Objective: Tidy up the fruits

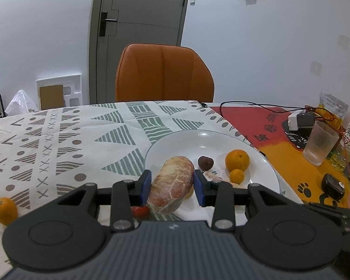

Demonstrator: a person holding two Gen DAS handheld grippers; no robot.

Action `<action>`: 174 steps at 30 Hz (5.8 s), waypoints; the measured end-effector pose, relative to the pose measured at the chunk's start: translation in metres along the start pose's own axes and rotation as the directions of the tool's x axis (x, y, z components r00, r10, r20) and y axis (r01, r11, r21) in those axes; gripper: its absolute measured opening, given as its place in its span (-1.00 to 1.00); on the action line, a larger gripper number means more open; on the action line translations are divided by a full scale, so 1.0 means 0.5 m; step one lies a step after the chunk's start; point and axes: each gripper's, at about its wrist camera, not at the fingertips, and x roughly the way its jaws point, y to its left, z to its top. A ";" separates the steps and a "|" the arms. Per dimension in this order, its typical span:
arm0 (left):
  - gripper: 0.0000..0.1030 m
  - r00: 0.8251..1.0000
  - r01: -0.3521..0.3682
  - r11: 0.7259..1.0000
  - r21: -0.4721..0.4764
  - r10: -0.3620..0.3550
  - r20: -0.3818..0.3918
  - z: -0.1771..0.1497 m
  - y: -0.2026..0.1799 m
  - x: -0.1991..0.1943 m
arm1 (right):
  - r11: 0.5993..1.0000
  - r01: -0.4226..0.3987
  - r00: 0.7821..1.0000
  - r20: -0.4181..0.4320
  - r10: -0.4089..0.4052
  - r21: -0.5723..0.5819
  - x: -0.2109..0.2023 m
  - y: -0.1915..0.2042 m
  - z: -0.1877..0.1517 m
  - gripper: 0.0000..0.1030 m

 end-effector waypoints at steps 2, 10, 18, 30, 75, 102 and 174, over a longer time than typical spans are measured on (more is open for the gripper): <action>-0.27 1.000 -0.008 1.000 0.000 0.008 -0.003 0.002 -0.001 0.008 | 1.000 -0.005 1.000 0.003 0.005 -0.001 -0.003 0.001 -0.001 -0.30; -0.27 1.000 -0.025 1.000 -0.004 0.025 -0.015 0.011 -0.002 0.038 | 1.000 -0.015 1.000 0.010 0.015 0.001 -0.008 0.000 0.006 -0.28; -0.27 0.999 -0.028 1.000 -0.005 0.028 -0.021 0.027 -0.015 0.061 | 1.000 -0.004 1.000 0.012 0.004 -0.003 -0.008 -0.007 0.013 -0.11; -0.18 1.000 -0.025 1.000 -0.006 0.025 -0.014 0.010 0.013 0.002 | 1.000 -0.002 1.000 0.015 0.002 -0.011 -0.005 0.011 0.023 -0.08; 0.57 0.959 -0.272 0.946 -0.175 0.281 0.026 -0.044 0.271 -0.153 | 0.990 -0.105 0.986 -0.141 0.092 -0.090 0.065 0.201 0.035 0.30; 0.36 0.967 -0.255 0.936 -0.244 0.249 -0.054 -0.102 0.356 -0.120 | 0.983 -0.100 0.958 -0.282 0.054 -0.151 0.174 0.291 -0.004 0.08; -0.33 0.970 -0.240 0.940 -0.244 0.243 -0.018 -0.099 0.331 -0.166 | 0.971 -0.163 0.958 -0.263 0.114 -0.172 0.192 0.313 -0.031 -0.60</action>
